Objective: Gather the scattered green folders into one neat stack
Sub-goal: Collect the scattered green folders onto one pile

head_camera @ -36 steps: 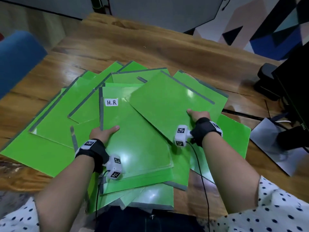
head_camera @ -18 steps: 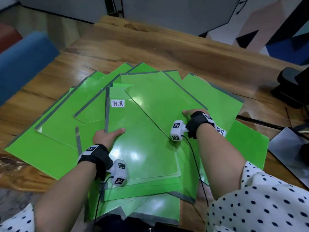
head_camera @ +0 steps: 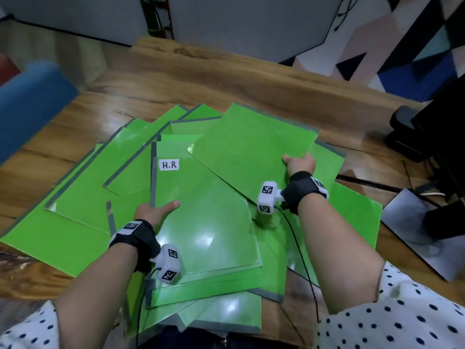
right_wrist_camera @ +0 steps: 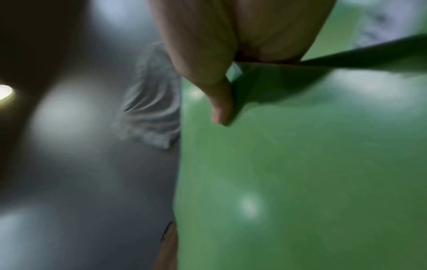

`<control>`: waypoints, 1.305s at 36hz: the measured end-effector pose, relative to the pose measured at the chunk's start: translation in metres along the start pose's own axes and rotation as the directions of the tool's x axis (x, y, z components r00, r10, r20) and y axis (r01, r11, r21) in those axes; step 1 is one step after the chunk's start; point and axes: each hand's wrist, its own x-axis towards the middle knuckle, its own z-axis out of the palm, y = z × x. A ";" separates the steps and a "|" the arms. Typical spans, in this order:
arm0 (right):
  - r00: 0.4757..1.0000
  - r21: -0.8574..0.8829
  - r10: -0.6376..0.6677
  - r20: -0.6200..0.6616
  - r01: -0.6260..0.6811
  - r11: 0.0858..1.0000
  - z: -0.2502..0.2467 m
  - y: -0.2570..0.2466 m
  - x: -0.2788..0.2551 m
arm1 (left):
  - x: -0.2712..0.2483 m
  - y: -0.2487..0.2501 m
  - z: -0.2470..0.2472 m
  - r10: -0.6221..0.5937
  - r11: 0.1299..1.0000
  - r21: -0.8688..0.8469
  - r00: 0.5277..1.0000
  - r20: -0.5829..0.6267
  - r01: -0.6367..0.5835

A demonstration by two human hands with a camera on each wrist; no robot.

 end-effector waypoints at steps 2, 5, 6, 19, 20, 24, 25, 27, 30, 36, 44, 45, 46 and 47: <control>0.984 0.010 -0.166 -0.073 0.167 0.986 -0.014 -0.012 -0.001 | -0.004 0.008 -0.006 -0.028 0.999 0.032 0.999 0.026 0.027; 0.937 -0.001 -0.329 -0.115 0.331 0.944 -0.042 -0.037 -0.010 | -0.010 0.017 -0.012 -0.084 0.988 0.134 0.993 0.078 0.073; 0.918 0.017 -0.376 -0.125 0.381 0.924 -0.050 -0.045 -0.010 | -0.010 0.019 -0.013 -0.095 0.986 0.146 0.992 0.083 0.082; 0.903 0.417 -0.390 -0.180 0.429 0.801 -0.084 -0.086 -0.048 | 0.003 0.012 -0.012 -0.164 0.975 0.173 0.974 0.154 0.137; 0.911 0.419 -0.386 -0.143 0.409 0.811 -0.083 -0.084 -0.045 | 0.002 0.013 -0.013 -0.163 0.978 0.156 0.974 0.159 0.138; 0.948 0.387 -0.315 0.054 0.271 0.881 -0.077 -0.069 -0.040 | 0.008 0.017 -0.019 -0.100 0.988 -0.093 0.964 0.246 0.126; 0.953 0.346 -0.285 0.103 0.234 0.908 -0.077 -0.064 -0.044 | 0.007 0.018 -0.019 -0.073 0.973 -0.194 0.961 0.268 0.128; 0.955 0.221 -0.239 0.177 0.198 0.955 -0.073 -0.046 -0.046 | 0.007 0.018 -0.020 -0.057 0.937 -0.319 0.961 0.269 0.145; 0.962 -0.017 -0.205 0.180 0.211 0.977 -0.059 -0.016 -0.051 | -0.002 0.019 -0.020 -0.007 0.920 -0.369 0.946 0.323 0.133; 0.956 -0.391 -0.280 0.088 0.291 0.873 -0.043 0.009 -0.056 | 0.025 0.002 -0.022 -0.012 0.951 -0.287 0.938 0.348 0.118; 0.977 -0.482 -0.060 0.205 0.155 0.862 -0.066 0.010 -0.037 | 0.004 0.020 -0.026 0.016 0.944 -0.315 0.946 0.325 0.093; 0.975 -0.510 -0.018 0.221 0.131 0.850 -0.068 0.018 -0.037 | 0.008 0.018 -0.027 0.022 0.945 -0.316 0.947 0.321 0.085; 0.972 -0.540 0.021 0.234 0.112 0.834 -0.070 0.025 -0.037 | 0.016 0.014 -0.025 0.033 0.943 -0.323 0.947 0.319 0.076; 0.970 -0.565 0.064 0.236 0.083 0.821 -0.071 0.034 -0.036 | 0.013 0.015 -0.024 0.041 0.948 -0.313 0.949 0.313 0.062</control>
